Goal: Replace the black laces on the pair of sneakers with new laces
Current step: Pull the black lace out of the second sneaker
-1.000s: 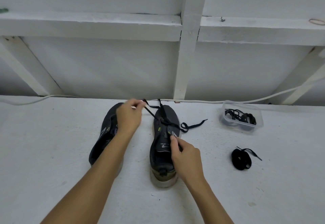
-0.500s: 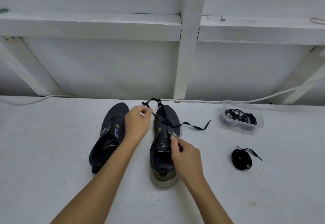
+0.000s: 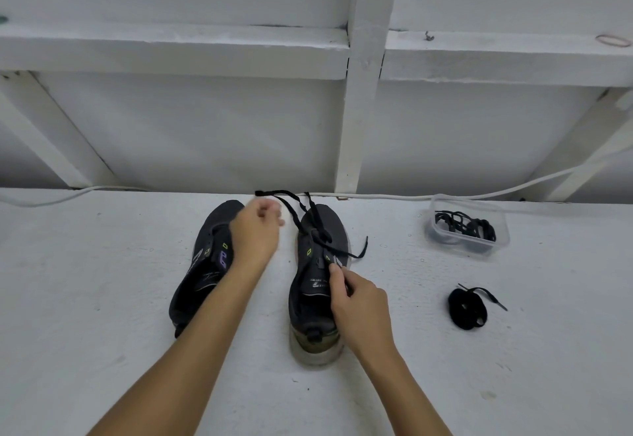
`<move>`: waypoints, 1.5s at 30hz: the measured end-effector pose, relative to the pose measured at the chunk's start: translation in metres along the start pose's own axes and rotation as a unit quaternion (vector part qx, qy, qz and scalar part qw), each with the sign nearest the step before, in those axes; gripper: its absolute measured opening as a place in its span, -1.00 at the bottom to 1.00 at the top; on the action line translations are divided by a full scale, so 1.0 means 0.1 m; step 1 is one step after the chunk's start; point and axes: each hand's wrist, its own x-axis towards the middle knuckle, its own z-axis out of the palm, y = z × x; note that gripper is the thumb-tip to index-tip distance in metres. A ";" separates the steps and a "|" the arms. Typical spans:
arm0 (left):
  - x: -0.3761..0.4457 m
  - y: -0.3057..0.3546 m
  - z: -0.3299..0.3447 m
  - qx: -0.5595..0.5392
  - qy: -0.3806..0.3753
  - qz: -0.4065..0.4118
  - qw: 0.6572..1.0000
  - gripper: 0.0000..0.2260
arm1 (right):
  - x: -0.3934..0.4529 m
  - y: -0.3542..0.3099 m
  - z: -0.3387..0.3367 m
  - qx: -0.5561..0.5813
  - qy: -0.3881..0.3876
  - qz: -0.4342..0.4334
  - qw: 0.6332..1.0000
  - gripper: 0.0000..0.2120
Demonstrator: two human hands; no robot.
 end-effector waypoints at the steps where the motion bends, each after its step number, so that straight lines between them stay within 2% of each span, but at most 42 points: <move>1: 0.08 0.02 -0.06 -0.022 0.018 -0.013 1.000 -0.89 | 0.00 -0.01 0.00 0.002 0.000 0.000 1.000 -0.57; 3: 0.14 0.08 -0.14 -0.018 -0.024 -0.050 0.998 -0.88 | 0.00 -0.01 0.00 0.001 0.000 -0.002 1.000 -0.59; 5: 0.08 0.08 -0.11 0.038 -0.129 -0.088 0.987 -0.80 | 0.00 -0.01 0.00 -0.001 -0.003 -0.002 1.000 -0.60; 6: 0.02 0.06 -0.07 0.064 -0.171 -0.095 0.979 -0.79 | 0.00 0.00 0.00 -0.002 -0.004 -0.002 1.000 -0.61; 8: -0.10 0.01 0.05 0.083 -0.197 -0.064 0.975 -0.82 | 0.00 0.00 0.00 -0.006 -0.001 -0.002 1.000 -0.60; 10: -0.13 -0.03 0.13 0.068 -0.160 -0.012 0.985 -0.89 | 0.00 0.00 -0.01 -0.004 0.000 -0.005 1.000 -0.60; 12: -0.06 -0.04 0.14 0.016 -0.054 0.005 0.998 -0.86 | -0.01 0.00 -0.02 -0.004 -0.002 -0.007 1.000 -0.58; 14: 0.08 -0.04 0.08 -0.085 0.091 -0.025 0.992 -0.84 | -0.01 0.00 -0.01 -0.001 -0.001 -0.007 1.000 -0.56; 15: 0.13 -0.04 0.04 -0.123 0.137 -0.049 0.982 -0.84 | -0.01 0.00 -0.01 0.002 0.000 -0.007 1.000 -0.56; 16: 0.15 -0.04 -0.01 -0.140 0.142 -0.069 0.977 -0.84 | -0.01 0.01 0.00 0.004 0.001 -0.006 1.000 -0.56; 17: 0.14 -0.04 -0.03 -0.129 0.100 -0.090 0.982 -0.83 | -0.01 0.01 0.00 0.006 0.001 -0.005 1.000 -0.56; 18: 0.11 -0.05 -0.03 -0.098 0.017 -0.111 0.989 -0.81 | 0.00 0.01 0.00 0.007 0.000 -0.004 1.000 -0.56; 20: -0.01 -0.08 -0.01 -0.030 -0.172 -0.151 0.973 -0.73 | 0.00 0.01 0.00 0.010 -0.003 -0.003 1.000 -0.56; 21: -0.06 -0.11 0.00 -0.019 -0.229 -0.154 0.961 -0.71 | 0.00 0.01 0.00 0.014 -0.004 -0.002 1.000 -0.56; 22: -0.09 -0.15 0.03 -0.021 -0.247 -0.136 0.959 -0.75 | -0.01 0.00 0.00 0.016 -0.003 -0.002 1.000 -0.56; 27: -0.07 -0.15 0.11 0.000 -0.166 -0.037 0.985 -0.93 | 0.00 0.01 0.01 0.010 -0.004 0.002 1.000 -0.58; 29: -0.01 -0.10 0.10 -0.074 -0.093 -0.046 0.992 -0.92 | -0.01 0.01 0.01 0.011 -0.006 0.005 1.000 -0.57; 31: 0.04 -0.07 0.06 -0.174 0.008 -0.074 0.982 -0.91 | -0.01 0.01 0.01 0.018 -0.005 0.010 1.000 -0.56; 33: 0.04 -0.09 0.03 -0.169 0.052 -0.071 0.982 -0.89 | 0.00 0.00 0.00 0.019 -0.003 0.015 1.000 -0.54; 35: 0.01 -0.13 0.03 -0.135 -0.005 -0.072 0.988 -0.84 | -0.01 -0.02 0.00 0.016 -0.006 0.016 1.000 -0.53; 39: -0.07 -0.24 0.05 -0.049 -0.192 -0.094 0.976 -0.84 | 0.06 -0.11 -0.08 -0.049 -0.017 0.039 0.998 -0.42; 41: -0.08 -0.28 0.04 -0.008 -0.212 -0.067 0.975 -0.89 | 0.22 -0.15 -0.14 -0.088 0.003 0.021 0.996 -0.45; 44: -0.07 -0.31 0.05 0.010 -0.197 -0.039 0.980 -0.96 | 0.55 -0.20 -0.15 -0.104 0.008 -0.049 0.993 -0.79; 45: -0.06 -0.31 0.05 0.018 -0.189 -0.030 0.981 -0.96 | 0.66 -0.23 -0.13 -0.121 -0.011 -0.070 0.990 -0.83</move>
